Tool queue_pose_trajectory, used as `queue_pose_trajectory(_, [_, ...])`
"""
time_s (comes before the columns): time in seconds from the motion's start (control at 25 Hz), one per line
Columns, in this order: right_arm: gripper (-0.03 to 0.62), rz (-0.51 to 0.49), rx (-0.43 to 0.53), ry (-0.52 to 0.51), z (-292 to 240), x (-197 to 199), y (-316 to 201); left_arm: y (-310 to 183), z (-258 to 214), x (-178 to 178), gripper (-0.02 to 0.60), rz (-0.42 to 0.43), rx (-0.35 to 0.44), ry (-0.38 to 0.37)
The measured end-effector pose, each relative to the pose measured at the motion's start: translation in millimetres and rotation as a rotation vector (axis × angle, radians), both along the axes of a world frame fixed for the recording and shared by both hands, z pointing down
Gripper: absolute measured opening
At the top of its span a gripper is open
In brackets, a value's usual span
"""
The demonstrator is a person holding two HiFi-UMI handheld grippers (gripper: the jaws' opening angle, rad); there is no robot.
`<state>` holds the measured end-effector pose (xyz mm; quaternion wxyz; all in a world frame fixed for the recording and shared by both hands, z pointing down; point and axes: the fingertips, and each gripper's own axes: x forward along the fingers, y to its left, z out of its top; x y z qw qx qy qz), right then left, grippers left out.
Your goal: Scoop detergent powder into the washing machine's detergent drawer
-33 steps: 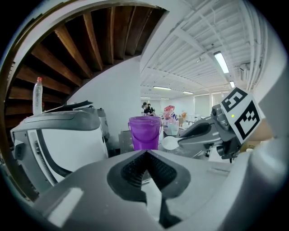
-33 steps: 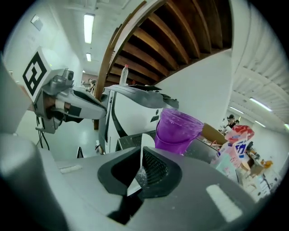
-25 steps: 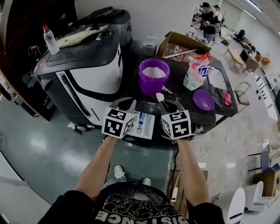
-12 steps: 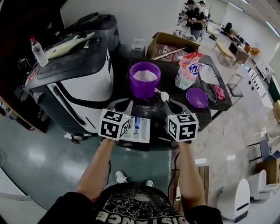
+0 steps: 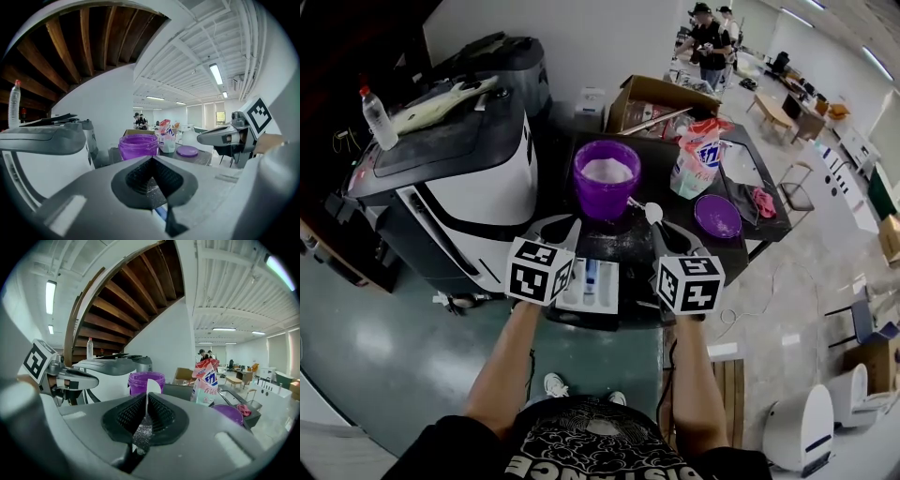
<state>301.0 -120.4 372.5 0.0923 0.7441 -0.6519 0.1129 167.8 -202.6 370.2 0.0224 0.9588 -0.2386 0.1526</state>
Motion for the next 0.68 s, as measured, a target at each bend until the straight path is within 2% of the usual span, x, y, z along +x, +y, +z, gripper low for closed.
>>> queue_pose_trajectory(0.68, [0.038, -0.016, 0.004, -0.006, -0.7, -1.3, 3.2, 1.3, 0.0, -3.0, 0.002, -0.034, 0.013, -0.007])
